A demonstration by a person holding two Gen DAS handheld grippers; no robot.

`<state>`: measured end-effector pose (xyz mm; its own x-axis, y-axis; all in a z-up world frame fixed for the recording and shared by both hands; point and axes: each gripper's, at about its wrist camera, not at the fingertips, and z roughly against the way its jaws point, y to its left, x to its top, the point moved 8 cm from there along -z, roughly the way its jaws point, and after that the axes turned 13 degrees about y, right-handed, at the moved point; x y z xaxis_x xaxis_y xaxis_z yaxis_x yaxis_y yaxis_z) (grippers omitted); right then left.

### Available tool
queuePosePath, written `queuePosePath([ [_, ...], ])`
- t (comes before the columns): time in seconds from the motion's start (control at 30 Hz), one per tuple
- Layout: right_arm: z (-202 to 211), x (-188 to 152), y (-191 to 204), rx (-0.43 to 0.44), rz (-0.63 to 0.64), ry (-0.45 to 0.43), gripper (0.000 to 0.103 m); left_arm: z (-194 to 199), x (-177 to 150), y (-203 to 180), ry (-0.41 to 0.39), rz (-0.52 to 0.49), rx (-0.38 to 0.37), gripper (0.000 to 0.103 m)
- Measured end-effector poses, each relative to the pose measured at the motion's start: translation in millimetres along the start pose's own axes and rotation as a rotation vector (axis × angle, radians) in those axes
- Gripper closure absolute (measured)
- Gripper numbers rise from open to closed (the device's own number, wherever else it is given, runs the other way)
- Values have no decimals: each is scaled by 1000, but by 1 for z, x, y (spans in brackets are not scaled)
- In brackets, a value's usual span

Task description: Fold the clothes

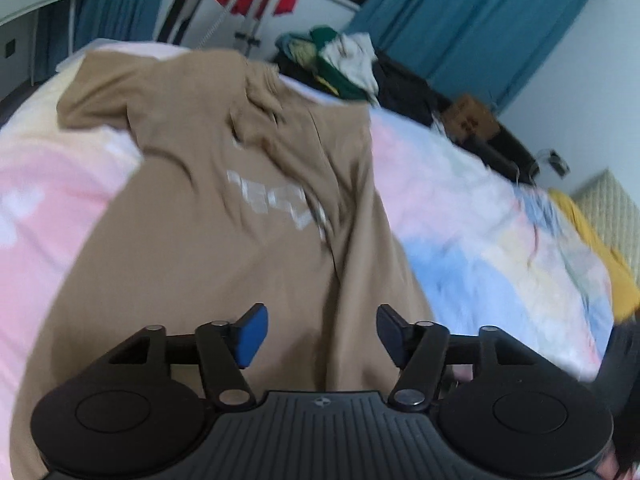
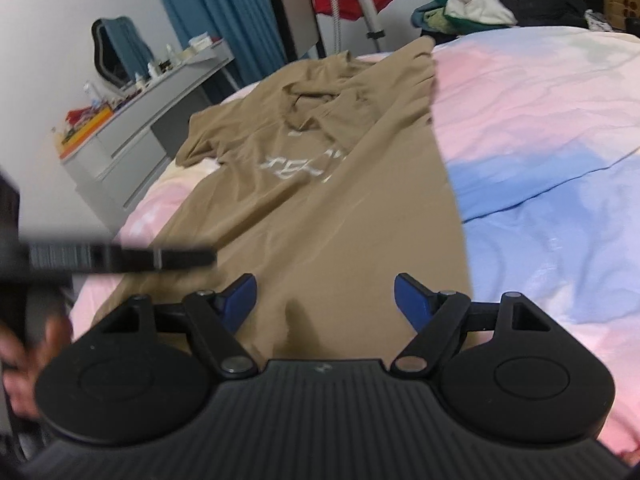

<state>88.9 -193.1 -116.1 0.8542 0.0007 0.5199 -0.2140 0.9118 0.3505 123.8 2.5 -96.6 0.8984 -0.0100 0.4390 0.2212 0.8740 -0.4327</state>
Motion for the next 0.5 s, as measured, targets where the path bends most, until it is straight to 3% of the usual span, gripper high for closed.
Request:
queuePosePath([
  [0.17, -15, -4, -1, 13, 6, 41, 25, -20, 63, 21, -67, 106, -36, 27],
  [0.5, -27, -3, -8, 105, -23, 28, 24, -118, 177, 48, -148, 166, 76, 28],
])
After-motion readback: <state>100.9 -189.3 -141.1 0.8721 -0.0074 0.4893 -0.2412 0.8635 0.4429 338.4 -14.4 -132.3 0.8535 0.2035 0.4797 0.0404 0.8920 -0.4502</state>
